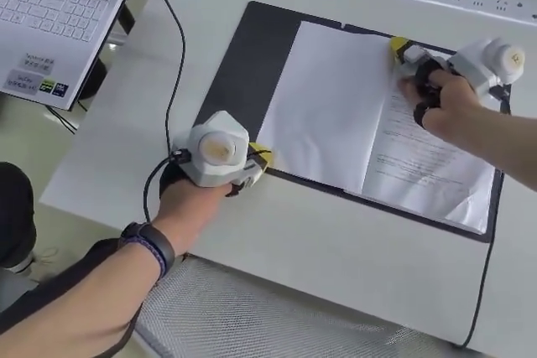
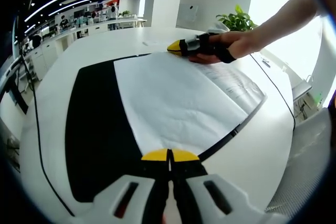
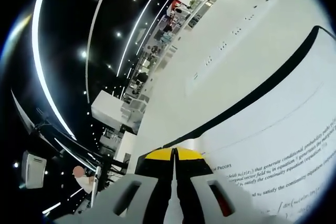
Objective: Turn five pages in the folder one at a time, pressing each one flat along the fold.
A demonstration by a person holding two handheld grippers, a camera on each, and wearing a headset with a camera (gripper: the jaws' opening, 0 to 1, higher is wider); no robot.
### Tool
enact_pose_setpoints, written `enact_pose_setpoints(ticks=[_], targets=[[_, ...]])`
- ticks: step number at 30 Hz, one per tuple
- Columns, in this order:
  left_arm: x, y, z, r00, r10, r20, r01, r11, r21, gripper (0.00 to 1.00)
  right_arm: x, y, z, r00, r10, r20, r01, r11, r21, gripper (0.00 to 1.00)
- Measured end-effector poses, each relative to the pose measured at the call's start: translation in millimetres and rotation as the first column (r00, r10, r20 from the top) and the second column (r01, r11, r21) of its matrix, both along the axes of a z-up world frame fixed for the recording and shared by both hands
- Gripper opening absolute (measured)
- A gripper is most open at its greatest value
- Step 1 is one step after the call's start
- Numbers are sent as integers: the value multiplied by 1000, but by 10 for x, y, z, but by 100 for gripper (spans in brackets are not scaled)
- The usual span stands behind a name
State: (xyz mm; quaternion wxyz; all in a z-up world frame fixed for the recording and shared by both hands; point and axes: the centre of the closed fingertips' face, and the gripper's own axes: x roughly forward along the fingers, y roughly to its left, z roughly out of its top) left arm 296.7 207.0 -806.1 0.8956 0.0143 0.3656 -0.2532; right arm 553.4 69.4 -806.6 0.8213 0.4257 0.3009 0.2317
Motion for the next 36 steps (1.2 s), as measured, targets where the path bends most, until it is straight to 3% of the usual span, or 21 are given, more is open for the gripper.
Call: enact_pose_setpoints(ticks=[7, 13, 14, 22, 24, 28, 32, 36], targets=[[-2, -5, 0, 1000, -8, -4, 8, 1000, 2, 0, -225, 52, 26, 997, 74, 32, -73, 997, -26, 0], [-10, -5, 4, 1000, -5, -7, 4, 1000, -5, 0, -420, 37, 22, 993, 106, 44, -105, 994, -12, 0], [-11, -4, 3, 1000, -1, -9, 1, 1000, -9, 0, -477, 44, 20, 989, 134, 65, -132, 991, -29, 0], [-10, 1, -5, 1000, 11, -7, -11, 1000, -19, 0, -791, 53, 27, 979, 192, 72, -190, 981, -33, 0], [-11, 2, -5, 1000, 13, -9, -13, 1000, -19, 0, -894, 64, 28, 976, 205, 71, -203, 979, -27, 0], [-13, 5, -6, 1000, 11, -12, -11, 1000, -18, 0, -1259, 151, 165, 966, 241, 93, -240, 970, -23, 0], [-18, 6, -5, 1000, 13, -13, -13, 1000, -22, 0, -1415, 136, 126, 965, 249, 81, -250, 968, -4, 0], [-22, 7, -2, 1000, 17, -17, -18, 999, -31, 0, -1652, 190, 234, 962, 260, 82, -262, 965, 10, 0]])
